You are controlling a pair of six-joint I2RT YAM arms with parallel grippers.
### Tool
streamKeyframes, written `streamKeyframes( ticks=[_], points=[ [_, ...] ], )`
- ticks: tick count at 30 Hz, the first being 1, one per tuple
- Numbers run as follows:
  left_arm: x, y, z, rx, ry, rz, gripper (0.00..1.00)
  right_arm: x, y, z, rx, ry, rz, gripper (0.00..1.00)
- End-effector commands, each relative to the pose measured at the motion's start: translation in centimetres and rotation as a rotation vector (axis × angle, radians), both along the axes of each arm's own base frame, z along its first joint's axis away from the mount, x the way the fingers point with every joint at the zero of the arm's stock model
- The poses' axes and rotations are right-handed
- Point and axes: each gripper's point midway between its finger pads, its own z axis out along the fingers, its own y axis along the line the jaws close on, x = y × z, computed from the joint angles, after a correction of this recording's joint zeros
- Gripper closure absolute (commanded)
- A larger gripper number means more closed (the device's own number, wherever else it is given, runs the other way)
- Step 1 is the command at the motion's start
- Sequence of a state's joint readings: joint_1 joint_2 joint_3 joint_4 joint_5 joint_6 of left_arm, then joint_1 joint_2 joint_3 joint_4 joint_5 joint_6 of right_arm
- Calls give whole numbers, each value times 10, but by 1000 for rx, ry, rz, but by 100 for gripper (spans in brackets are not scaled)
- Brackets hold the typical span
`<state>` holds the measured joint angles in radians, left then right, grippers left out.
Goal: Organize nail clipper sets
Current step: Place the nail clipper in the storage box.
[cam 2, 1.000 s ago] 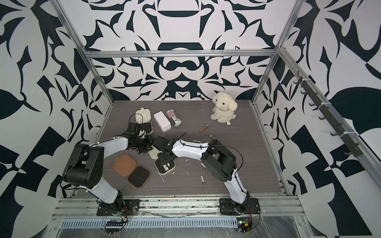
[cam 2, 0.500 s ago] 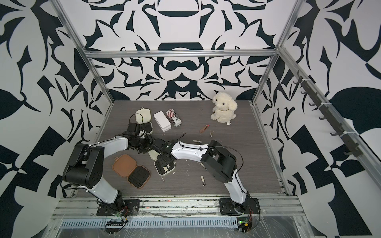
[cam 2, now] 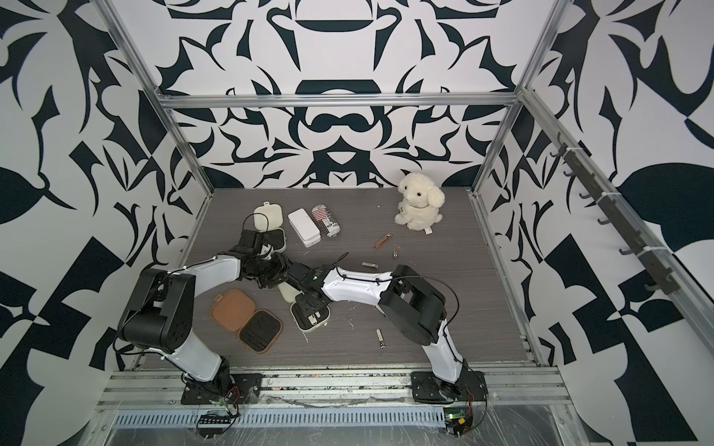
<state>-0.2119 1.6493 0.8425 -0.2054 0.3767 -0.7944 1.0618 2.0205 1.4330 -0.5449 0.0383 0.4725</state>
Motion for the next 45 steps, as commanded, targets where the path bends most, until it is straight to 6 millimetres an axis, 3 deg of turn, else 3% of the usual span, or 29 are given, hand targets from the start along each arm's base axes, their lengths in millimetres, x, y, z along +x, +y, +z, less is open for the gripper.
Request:
streamKeyframes(
  ticks=[1,17,36,41,45],
  points=[
    [-9,8,-18,52,63,6,37,-8,-11,-1,-59,28,-7,96],
    [-10,5,-18,33,54,0,37,10,4,10,-22,-3,-31,75],
    [-12,5,-19,29,58,1,38,27,14,34,36,-44,-58,67],
    [-11,5,-19,28,57,2,38,23,12,38,49,-35,-59,70],
    [-11,5,-18,28,56,1,38,16,7,37,52,-18,-62,85]
  ],
)
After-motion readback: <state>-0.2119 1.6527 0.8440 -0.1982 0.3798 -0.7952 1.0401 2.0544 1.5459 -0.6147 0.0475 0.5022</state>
